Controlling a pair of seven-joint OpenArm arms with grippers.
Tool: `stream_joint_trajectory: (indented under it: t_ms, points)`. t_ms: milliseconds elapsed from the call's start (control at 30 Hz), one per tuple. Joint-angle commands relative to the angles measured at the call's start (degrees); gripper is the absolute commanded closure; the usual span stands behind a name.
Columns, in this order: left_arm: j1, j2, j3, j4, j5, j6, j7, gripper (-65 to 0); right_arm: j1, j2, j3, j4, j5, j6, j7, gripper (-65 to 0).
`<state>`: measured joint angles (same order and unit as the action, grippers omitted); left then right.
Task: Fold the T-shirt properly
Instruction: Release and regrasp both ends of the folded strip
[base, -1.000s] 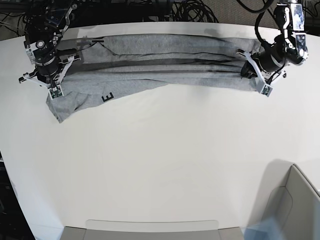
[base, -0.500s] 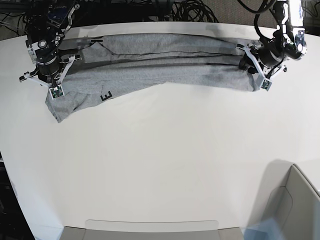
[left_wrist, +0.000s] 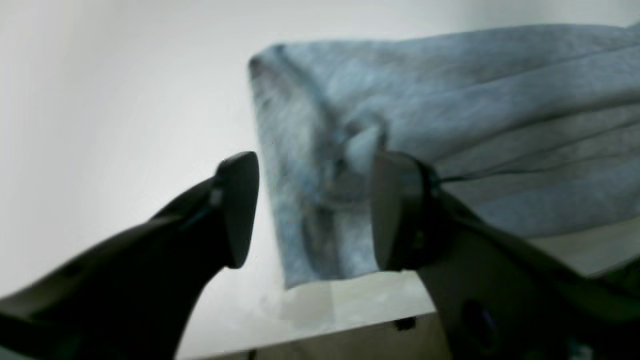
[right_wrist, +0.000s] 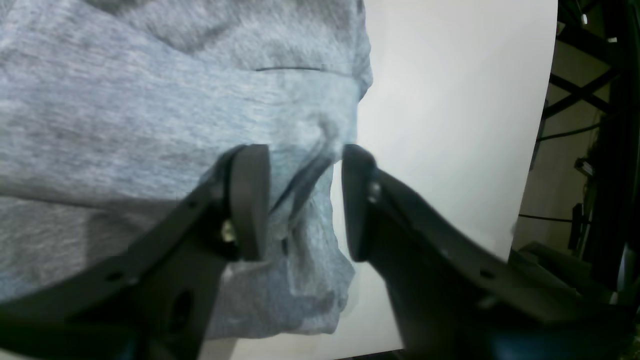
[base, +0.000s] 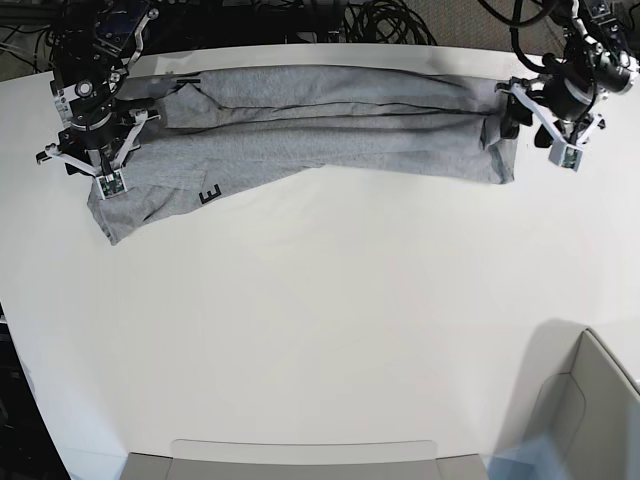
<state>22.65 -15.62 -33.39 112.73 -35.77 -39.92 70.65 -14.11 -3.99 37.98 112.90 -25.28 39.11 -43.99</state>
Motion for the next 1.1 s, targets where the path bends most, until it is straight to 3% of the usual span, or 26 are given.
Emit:
stream_joint_trajectory:
  t_ms: [0,300,467,700,933,1067]
  points:
    - [-1.42,-0.69,-1.56,0.99,-0.58,-0.08,-0.63,-39.4,0.53,0.60,0.13,1.16,0.35,0.89,0.60,-26.9]
    - [-5.82,-0.25,-1.82,0.55,-0.49,-0.08,9.35,-41.3,0.44,0.43,-1.89,0.99,0.27,0.89,0.60,-27.3]
    - [-6.79,-0.25,-1.65,-3.94,-0.76,-0.08,9.35,-41.3,0.53,0.60,-1.89,0.90,0.27,0.89,0.60,-27.3]
    - [-6.87,-0.25,4.24,-10.00,-0.58,-0.08,9.35,-41.2,0.53,0.69,-2.77,0.90,0.27,0.89,0.60,-27.3]
    - [-9.69,-0.78,4.51,-25.56,-0.49,-0.08,3.94,-41.1,0.53,0.78,-2.77,0.90,0.27,0.89,0.60,-27.3]
    - [-10.39,-3.42,4.86,-30.57,-0.49,-0.08,0.86,-41.1,0.53,0.87,-2.77,0.90,0.27,0.89,0.60,-27.2]
